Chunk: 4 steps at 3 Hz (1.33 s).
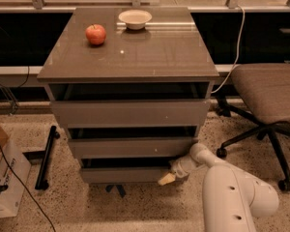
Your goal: Open bottom drawer
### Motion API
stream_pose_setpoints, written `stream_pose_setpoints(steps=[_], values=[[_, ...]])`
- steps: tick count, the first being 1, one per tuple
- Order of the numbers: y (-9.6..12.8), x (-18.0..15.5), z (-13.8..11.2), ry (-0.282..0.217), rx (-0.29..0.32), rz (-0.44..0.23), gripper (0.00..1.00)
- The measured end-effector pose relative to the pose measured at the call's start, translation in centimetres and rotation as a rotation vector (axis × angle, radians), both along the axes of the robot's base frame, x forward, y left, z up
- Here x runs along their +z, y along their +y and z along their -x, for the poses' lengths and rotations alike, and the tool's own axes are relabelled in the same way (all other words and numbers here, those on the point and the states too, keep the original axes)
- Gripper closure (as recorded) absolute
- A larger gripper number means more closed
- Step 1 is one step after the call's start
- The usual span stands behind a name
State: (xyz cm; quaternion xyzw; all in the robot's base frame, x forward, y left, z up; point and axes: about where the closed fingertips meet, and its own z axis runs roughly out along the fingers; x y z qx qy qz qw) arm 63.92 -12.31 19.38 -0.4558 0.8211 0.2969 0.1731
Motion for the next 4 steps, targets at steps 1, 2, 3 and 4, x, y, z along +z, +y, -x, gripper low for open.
stream_pose_setpoints(steps=[1, 2, 3, 4], values=[[0.00, 0.38, 0.00, 0.000, 0.000, 0.000, 0.64], [0.01, 0.37, 0.01, 0.000, 0.000, 0.000, 0.67], [0.25, 0.17, 0.19, 0.004, 0.003, -0.002, 0.44], [0.46, -0.03, 0.27, 0.008, 0.011, 0.007, 0.20]])
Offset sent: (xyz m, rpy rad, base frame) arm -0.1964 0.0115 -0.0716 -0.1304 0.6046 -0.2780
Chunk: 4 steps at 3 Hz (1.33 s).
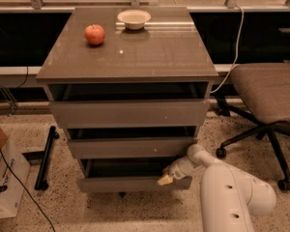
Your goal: Open bottom drawer
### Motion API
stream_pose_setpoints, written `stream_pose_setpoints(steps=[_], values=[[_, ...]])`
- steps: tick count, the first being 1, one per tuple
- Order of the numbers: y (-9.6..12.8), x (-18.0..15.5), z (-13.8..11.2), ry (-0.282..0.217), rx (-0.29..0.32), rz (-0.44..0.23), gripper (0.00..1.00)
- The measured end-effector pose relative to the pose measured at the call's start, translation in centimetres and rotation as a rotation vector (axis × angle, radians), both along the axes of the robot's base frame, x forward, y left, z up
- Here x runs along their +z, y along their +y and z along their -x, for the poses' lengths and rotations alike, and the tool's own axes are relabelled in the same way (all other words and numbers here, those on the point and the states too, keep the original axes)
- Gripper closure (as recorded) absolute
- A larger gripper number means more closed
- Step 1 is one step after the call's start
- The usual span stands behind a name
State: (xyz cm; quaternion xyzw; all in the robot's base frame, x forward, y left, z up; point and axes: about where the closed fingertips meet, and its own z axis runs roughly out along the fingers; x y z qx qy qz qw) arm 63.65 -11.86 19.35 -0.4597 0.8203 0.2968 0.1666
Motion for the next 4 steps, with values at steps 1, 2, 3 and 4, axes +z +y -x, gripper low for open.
stream_pose_setpoints(steps=[1, 2, 3, 4], values=[[-0.3, -1.4, 1.4, 0.053, -0.001, 0.025, 0.00], [-0.6, -2.2, 2.5, 0.091, -0.012, 0.036, 0.17], [-0.6, -2.2, 2.5, 0.091, -0.012, 0.036, 0.31], [-1.3, -2.8, 5.6, 0.161, -0.029, 0.060, 0.55]])
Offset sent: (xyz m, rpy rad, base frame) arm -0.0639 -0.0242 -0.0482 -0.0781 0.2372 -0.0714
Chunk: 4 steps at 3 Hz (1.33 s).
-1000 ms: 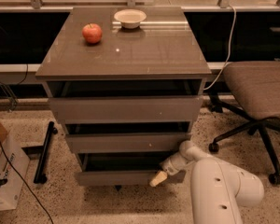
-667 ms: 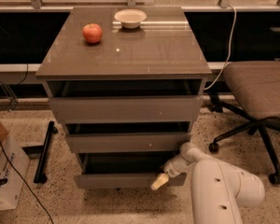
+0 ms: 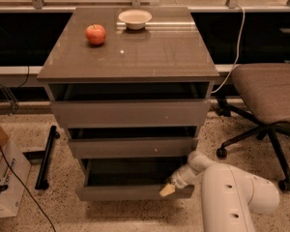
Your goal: Open bottom drawer
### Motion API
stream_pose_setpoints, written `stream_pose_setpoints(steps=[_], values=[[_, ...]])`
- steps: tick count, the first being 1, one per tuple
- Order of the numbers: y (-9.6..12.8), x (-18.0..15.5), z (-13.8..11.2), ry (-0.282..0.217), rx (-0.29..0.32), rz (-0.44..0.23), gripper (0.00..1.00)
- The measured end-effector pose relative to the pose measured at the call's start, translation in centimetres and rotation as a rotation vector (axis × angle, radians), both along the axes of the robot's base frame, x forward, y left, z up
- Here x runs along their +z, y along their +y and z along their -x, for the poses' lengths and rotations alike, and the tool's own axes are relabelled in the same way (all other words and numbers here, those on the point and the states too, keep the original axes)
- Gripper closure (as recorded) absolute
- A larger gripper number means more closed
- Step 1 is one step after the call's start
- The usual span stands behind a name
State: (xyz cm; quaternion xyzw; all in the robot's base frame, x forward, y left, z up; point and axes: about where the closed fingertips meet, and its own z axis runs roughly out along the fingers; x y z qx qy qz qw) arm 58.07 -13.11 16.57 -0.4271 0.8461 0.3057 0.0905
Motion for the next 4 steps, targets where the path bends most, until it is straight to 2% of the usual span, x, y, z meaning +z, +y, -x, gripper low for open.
stream_pose_setpoints(steps=[1, 2, 3, 4], values=[[0.0, 0.0, 0.2, 0.005, -0.001, 0.002, 0.59], [-0.2, -0.5, 3.5, 0.079, -0.040, 0.015, 0.36], [-0.1, -0.5, 4.4, 0.100, -0.051, 0.018, 0.12], [-0.1, -0.5, 4.4, 0.100, -0.051, 0.018, 0.00]])
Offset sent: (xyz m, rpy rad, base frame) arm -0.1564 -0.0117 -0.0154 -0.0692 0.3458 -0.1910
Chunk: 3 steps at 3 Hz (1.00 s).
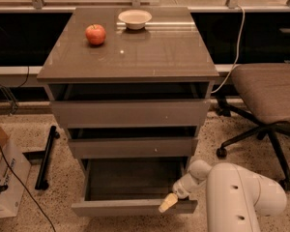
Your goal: Open bottom drawer
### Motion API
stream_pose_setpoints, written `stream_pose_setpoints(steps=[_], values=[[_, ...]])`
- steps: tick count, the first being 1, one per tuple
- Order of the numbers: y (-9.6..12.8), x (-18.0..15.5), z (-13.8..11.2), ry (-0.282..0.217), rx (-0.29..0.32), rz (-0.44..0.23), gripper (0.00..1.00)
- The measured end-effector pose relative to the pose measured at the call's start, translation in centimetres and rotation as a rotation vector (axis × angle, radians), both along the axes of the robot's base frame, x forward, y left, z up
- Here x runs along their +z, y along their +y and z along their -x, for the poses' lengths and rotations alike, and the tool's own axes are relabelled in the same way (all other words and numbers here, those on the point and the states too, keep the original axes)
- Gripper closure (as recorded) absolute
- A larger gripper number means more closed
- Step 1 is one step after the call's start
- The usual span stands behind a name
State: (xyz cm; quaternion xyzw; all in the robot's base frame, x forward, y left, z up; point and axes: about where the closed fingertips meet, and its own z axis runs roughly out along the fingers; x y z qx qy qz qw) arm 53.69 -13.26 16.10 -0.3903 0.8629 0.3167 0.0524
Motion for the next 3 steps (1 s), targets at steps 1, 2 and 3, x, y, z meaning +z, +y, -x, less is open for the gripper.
stream_pose_setpoints(steps=[1, 2, 3], values=[[0.3, -1.6, 4.3, 0.107, -0.049, 0.001, 0.00], [0.3, -1.7, 5.7, 0.151, -0.072, 0.000, 0.00], [0.3, -1.7, 5.7, 0.151, -0.072, 0.000, 0.00]])
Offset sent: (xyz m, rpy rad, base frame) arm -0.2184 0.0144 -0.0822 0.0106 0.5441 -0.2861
